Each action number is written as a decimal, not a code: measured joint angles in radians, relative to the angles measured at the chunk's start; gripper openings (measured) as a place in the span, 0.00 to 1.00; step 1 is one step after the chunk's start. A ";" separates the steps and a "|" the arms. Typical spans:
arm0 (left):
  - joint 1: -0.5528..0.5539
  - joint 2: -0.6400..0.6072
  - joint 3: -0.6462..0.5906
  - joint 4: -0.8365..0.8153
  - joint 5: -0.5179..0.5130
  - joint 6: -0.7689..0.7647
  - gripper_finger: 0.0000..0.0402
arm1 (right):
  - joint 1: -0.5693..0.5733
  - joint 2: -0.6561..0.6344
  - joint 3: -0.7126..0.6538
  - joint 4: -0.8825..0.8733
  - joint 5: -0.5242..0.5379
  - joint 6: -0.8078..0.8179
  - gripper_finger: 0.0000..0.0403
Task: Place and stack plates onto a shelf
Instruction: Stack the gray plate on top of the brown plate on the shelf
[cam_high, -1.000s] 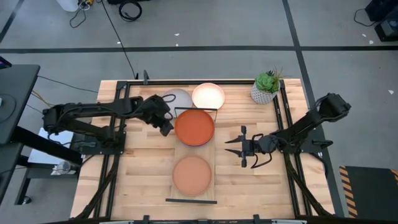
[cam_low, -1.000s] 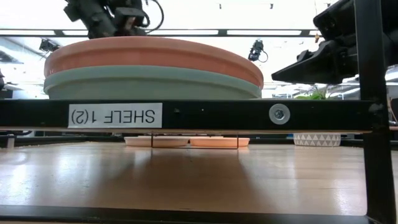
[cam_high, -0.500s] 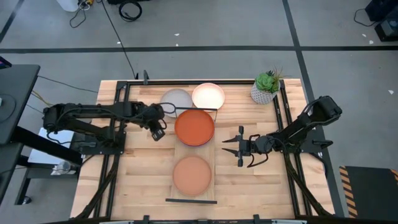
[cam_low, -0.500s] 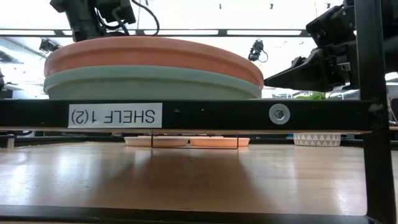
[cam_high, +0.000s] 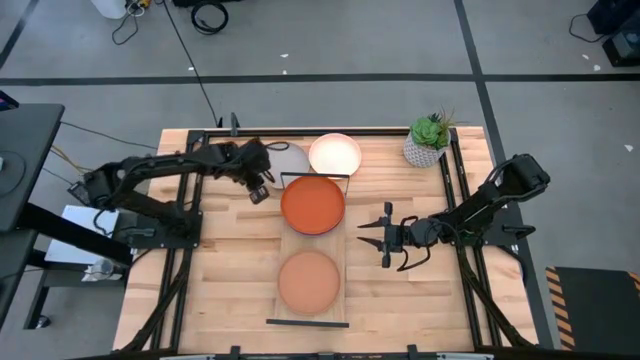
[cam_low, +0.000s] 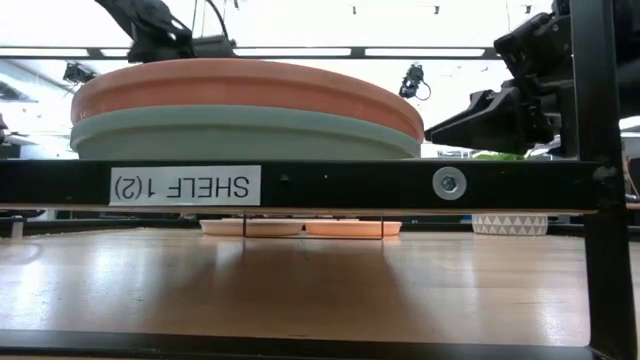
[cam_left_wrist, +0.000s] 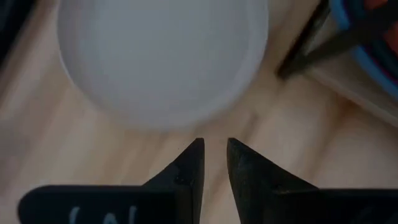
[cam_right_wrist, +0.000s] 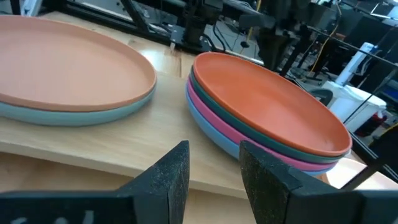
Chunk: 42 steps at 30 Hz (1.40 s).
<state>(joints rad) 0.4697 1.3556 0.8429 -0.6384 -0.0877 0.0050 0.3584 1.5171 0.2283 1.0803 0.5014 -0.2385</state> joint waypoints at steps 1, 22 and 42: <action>0.003 0.020 0.001 0.022 0.001 0.042 0.18 | 0.000 0.001 0.000 0.001 0.001 0.000 0.36; -0.002 0.262 0.000 0.174 -0.128 0.505 0.42 | 0.008 0.001 -0.001 -0.046 0.002 0.076 0.36; -0.039 0.285 0.017 -0.020 -0.157 0.574 0.04 | 0.035 0.002 -0.001 -0.040 0.002 0.070 0.36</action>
<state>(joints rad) 0.4312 1.6407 0.8602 -0.6586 -0.2449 0.5790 0.3931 1.5188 0.2272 1.0401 0.5032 -0.1682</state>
